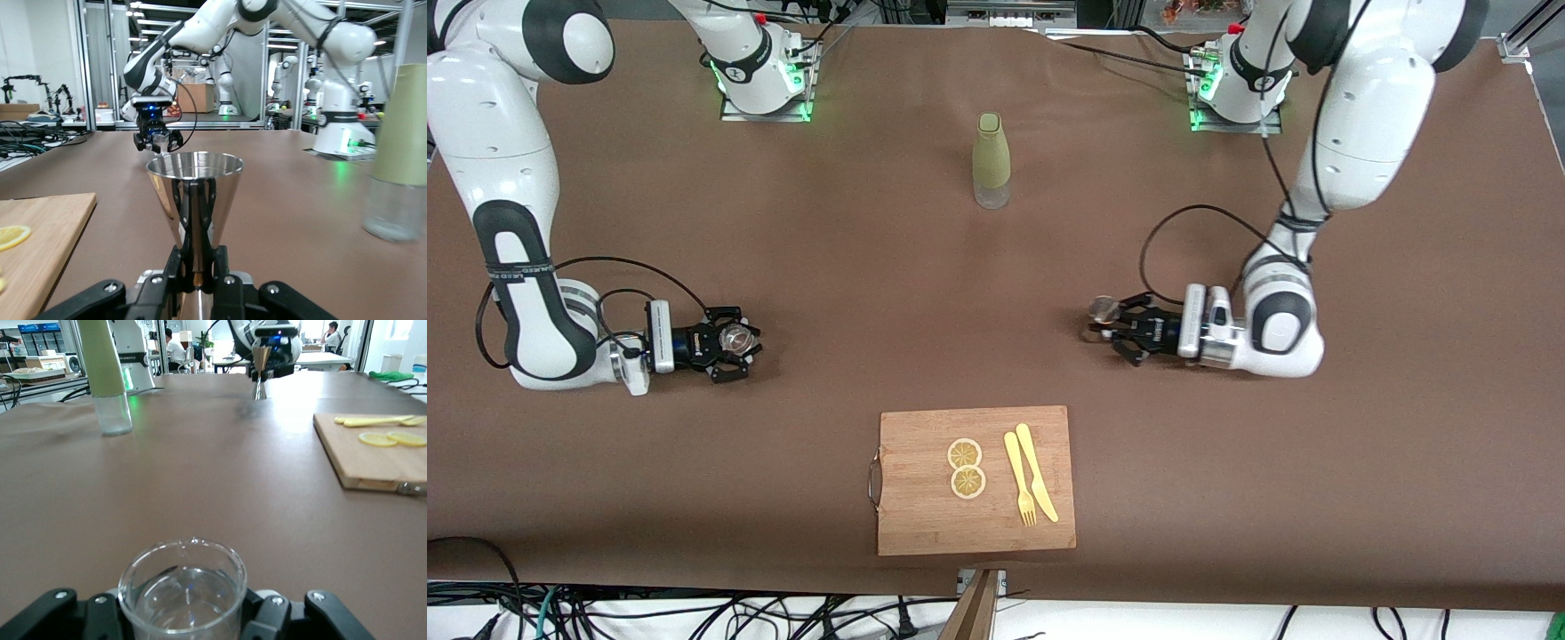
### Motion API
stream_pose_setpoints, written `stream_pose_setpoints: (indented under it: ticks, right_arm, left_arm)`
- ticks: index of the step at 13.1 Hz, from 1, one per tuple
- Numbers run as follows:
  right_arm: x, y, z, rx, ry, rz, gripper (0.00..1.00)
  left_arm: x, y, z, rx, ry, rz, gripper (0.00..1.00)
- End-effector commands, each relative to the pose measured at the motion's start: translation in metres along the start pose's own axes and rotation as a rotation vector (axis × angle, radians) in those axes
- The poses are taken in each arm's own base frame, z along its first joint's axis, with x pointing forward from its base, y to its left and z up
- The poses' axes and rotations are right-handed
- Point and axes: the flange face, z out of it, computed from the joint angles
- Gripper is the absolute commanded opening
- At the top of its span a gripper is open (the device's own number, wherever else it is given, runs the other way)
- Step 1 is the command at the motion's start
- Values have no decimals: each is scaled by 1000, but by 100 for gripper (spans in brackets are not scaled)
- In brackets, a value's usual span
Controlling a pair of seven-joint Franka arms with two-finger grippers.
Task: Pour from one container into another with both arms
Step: 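Carry the steel jigger with the left gripper toward the glass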
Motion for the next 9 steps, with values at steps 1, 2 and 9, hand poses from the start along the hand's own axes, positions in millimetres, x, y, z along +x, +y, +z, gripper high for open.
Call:
stream_pose_setpoints:
  ticks: [1,2,9]
  right_arm:
    - [58,2,13,-12,18,22,31]
    - [73,5,21,-13,24,30,31]
    - [135,25,61,-32,-47,91,31]
  left_arm:
    - [7,1,43,79,6,-31,0]
    - [9,3,63,98,1,-40,0]
    - [10,13,176,180,-62,-77,0]
